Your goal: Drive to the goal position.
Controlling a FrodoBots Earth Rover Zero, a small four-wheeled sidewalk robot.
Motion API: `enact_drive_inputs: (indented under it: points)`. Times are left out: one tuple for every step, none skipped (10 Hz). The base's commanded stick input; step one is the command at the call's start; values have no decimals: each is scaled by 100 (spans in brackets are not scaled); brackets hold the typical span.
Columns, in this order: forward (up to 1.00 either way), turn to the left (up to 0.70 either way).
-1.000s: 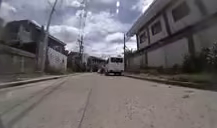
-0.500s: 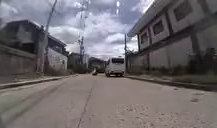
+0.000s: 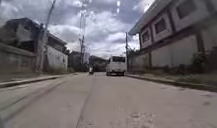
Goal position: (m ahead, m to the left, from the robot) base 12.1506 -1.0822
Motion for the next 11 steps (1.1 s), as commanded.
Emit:
enact_drive_inputs:
  points:
    - [50,0]
    - [50,0]
    - [50,0]
    - [50,0]
    - [50,0]
    - [50,0]
    - [50,0]
    - [50,0]
    - [50,0]
    - [50,0]
    - [50,0]
